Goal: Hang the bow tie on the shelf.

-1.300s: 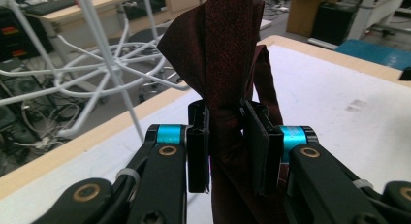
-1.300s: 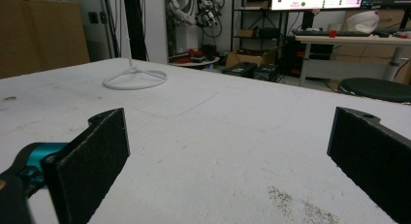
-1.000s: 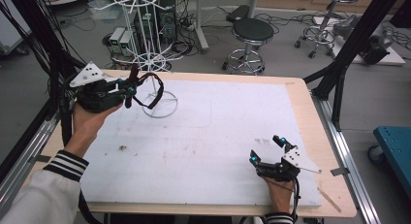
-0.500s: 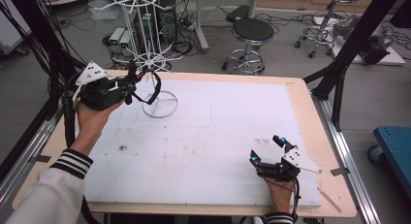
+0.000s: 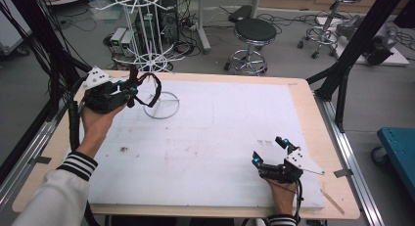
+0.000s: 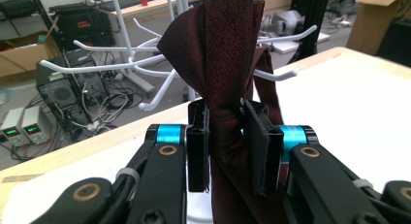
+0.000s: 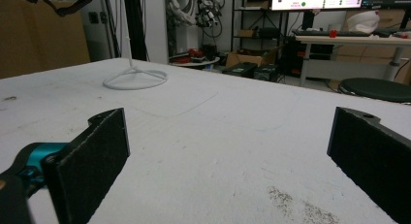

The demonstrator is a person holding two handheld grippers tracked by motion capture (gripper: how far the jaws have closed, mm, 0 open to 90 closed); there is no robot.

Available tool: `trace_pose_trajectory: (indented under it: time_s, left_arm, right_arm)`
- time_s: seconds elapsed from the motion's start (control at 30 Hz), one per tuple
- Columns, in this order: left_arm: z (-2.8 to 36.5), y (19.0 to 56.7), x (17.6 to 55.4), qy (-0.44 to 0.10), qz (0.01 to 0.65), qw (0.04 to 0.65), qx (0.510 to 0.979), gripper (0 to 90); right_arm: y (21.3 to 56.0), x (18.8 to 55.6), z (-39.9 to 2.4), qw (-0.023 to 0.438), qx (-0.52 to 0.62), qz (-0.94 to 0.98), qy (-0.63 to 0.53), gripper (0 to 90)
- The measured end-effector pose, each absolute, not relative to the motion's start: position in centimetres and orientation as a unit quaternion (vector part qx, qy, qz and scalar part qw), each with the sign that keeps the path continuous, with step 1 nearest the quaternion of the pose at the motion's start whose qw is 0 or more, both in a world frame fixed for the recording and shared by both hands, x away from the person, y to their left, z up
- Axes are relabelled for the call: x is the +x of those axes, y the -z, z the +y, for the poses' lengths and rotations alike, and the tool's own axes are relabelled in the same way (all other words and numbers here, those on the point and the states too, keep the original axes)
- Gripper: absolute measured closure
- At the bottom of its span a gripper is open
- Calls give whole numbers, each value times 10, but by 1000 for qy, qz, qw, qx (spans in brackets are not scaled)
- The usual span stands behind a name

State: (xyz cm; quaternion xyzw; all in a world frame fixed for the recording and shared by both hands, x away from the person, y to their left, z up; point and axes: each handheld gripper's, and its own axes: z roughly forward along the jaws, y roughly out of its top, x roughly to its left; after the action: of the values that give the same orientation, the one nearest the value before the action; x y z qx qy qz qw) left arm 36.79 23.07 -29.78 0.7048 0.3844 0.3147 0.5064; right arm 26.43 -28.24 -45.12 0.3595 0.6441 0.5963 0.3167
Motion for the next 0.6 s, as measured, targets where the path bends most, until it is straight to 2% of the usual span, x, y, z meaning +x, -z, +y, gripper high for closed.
trace_pose_trajectory:
  time_s: [0.6]
  left_arm:
    - [225, 321, 381, -305, 403, 483, 715, 721]
  right_arm:
    - [451, 264, -282, 316, 359, 643, -598, 7]
